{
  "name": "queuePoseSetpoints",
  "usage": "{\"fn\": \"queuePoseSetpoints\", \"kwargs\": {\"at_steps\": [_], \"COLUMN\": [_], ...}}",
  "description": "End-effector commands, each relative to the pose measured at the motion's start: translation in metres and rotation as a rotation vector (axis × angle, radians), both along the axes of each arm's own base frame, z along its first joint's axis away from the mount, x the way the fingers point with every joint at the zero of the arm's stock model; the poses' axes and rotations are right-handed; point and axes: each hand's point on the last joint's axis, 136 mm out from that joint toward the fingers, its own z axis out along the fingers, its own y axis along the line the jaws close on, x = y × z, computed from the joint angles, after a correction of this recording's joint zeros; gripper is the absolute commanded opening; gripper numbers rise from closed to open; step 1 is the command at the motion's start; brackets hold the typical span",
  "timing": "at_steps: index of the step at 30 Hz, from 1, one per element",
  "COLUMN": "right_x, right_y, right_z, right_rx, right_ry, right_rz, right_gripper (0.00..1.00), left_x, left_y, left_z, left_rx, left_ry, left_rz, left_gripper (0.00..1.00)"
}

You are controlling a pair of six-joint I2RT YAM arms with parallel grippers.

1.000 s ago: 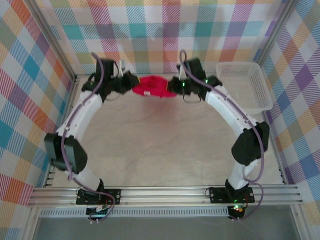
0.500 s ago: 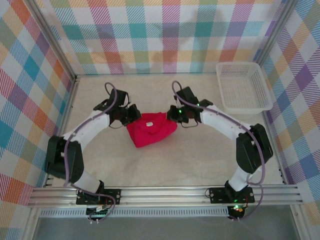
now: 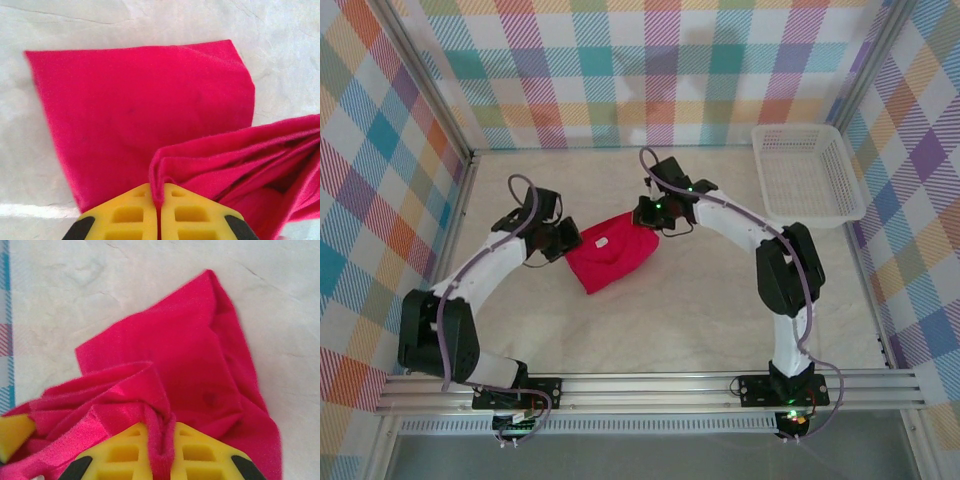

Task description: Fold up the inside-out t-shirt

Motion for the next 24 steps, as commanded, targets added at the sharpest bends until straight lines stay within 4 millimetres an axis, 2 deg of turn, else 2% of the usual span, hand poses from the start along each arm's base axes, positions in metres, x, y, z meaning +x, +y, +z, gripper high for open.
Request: {"fn": "queuePoseSetpoints", "kwargs": {"at_steps": [1,5,7,9,12,15,18,21,24], "right_x": [0.004,0.012,0.021,0.032,0.052,0.063,0.063,0.059,0.056], "right_y": [0.02,0.046,0.053,0.052,0.05,0.042,0.034,0.032,0.035], "right_z": [0.0,-0.024,-0.042,-0.064,-0.093,-0.12,-0.131,-0.117,-0.088], "right_rx": [0.003,-0.011,-0.034,-0.085,-0.139,-0.199,-0.225,-0.194,-0.126], "right_ry": [-0.002,0.04,0.062,0.075,0.093,0.139,0.162,0.136,0.092], "right_rz": [0.05,0.08,0.074,0.052,0.029,0.002,-0.002,0.0,-0.007], "right_gripper": [0.0,0.0,0.0,0.0,0.0,0.0,0.0,0.0,0.0], "left_x": [-0.026,-0.03,-0.025,-0.015,0.001,0.02,0.045,0.064,0.076], "left_y": [0.035,0.068,0.084,0.089,0.094,0.1,0.103,0.099,0.092], "left_z": [-0.031,-0.067,-0.088,-0.099,-0.104,-0.098,-0.075,-0.046,-0.029], "left_rx": [0.069,0.055,0.017,-0.037,-0.02,0.006,0.019,0.045,0.063], "left_ry": [0.092,0.149,0.178,0.194,0.202,0.191,0.155,0.108,0.082], "left_rz": [0.08,0.192,0.259,0.28,0.285,0.302,0.29,0.253,0.221], "left_gripper": [0.0,0.0,0.0,0.0,0.0,0.0,0.0,0.0,0.0]}}
